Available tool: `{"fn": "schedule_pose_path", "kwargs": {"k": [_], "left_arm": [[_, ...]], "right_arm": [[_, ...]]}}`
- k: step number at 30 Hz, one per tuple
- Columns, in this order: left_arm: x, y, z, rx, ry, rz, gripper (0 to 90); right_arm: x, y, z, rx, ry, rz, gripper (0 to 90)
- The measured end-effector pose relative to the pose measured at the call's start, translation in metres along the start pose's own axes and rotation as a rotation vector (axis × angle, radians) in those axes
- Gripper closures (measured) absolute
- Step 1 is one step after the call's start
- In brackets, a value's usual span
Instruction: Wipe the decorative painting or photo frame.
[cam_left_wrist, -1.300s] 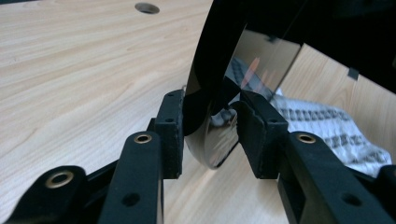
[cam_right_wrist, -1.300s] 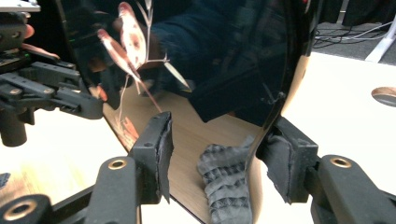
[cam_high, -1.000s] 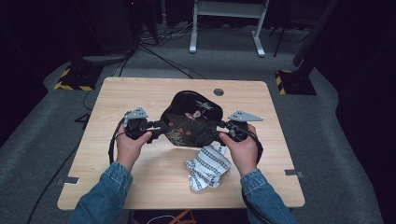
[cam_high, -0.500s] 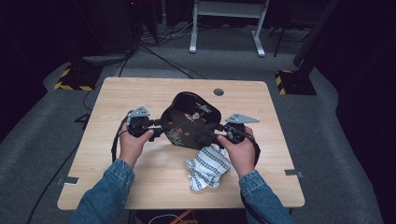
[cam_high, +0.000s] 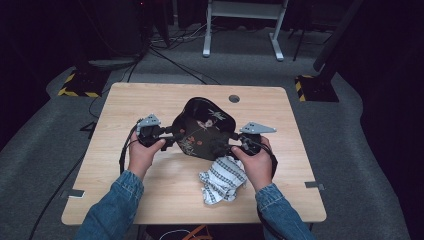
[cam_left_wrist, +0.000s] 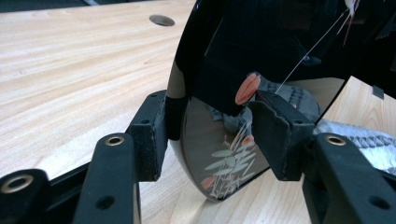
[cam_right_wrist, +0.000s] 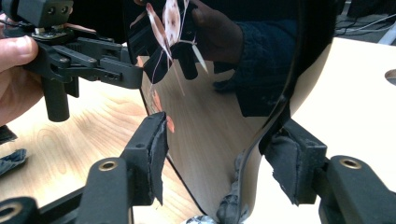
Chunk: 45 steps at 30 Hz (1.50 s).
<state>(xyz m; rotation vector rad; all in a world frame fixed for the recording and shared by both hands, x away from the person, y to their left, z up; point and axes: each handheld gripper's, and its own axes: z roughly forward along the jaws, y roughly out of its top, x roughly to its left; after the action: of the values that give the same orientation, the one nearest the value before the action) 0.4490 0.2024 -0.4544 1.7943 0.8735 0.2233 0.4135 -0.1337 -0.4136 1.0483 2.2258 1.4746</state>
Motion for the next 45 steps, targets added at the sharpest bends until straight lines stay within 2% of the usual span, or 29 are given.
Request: {"fn": "schedule_pose_path", "kwargs": {"k": [2, 3, 8, 12, 13, 17, 19, 21, 22, 26, 30, 32, 34, 39, 42, 45], "left_arm": [[0.000, 0.000, -0.002, 0.002, 0.010, -0.001, 44.9], [-0.001, -0.001, -0.007, 0.015, 0.021, 0.001, 44.7], [-0.007, -0.009, -0.032, 0.017, 0.055, 0.002, 45.1], [-0.025, -0.008, -0.052, 0.001, 0.069, 0.030, 45.7], [-0.025, -0.008, -0.052, 0.001, 0.069, 0.030, 45.7], [-0.055, -0.006, -0.060, 0.007, 0.046, 0.057, 45.8], [-0.059, -0.007, -0.060, 0.015, 0.041, 0.062, 45.8], [-0.075, -0.009, -0.056, 0.055, 0.012, 0.089, 45.8], [-0.075, -0.009, -0.056, 0.055, 0.012, 0.089, 45.8], [-0.099, -0.013, -0.047, 0.098, -0.034, 0.124, 45.4], [-0.123, -0.016, -0.030, 0.132, -0.094, 0.155, 44.3], [-0.136, -0.019, -0.016, 0.156, -0.131, 0.175, 43.4], [-0.142, -0.022, -0.004, 0.182, -0.143, 0.197, 43.0], [-0.151, -0.026, 0.025, 0.214, -0.144, 0.216, 42.9], [-0.153, -0.029, 0.040, 0.224, -0.162, 0.201, 42.9], [-0.153, -0.031, 0.050, 0.235, -0.139, 0.201, 42.9]], "right_arm": [[0.000, 0.001, 0.000, -0.005, -0.003, -0.004, 41.1], [-0.001, 0.001, -0.001, -0.008, -0.002, -0.007, 41.0], [-0.006, 0.001, -0.004, -0.034, 0.004, -0.015, 40.2], [-0.010, -0.004, -0.001, -0.043, 0.019, -0.008, 39.3], [-0.010, -0.004, -0.001, -0.043, 0.019, -0.008, 39.3], [-0.012, -0.012, -0.001, -0.035, 0.033, -0.019, 38.5], [-0.013, -0.013, -0.002, -0.039, 0.034, -0.019, 38.5], [-0.016, -0.016, -0.005, -0.040, 0.038, -0.022, 38.3], [-0.016, -0.016, -0.005, -0.040, 0.038, -0.022, 38.3], [-0.025, -0.018, -0.014, -0.041, 0.038, -0.014, 38.3], [-0.036, -0.023, -0.017, -0.041, 0.038, 0.012, 38.3], [-0.038, -0.023, -0.018, -0.043, 0.037, 0.020, 38.3], [-0.038, -0.022, -0.020, -0.048, 0.042, 0.024, 38.3], [-0.037, -0.023, -0.023, -0.045, 0.034, 0.025, 38.3], [-0.039, -0.025, -0.027, -0.045, 0.026, 0.037, 38.3], [-0.040, -0.026, -0.028, -0.044, 0.024, 0.035, 38.3]]}}
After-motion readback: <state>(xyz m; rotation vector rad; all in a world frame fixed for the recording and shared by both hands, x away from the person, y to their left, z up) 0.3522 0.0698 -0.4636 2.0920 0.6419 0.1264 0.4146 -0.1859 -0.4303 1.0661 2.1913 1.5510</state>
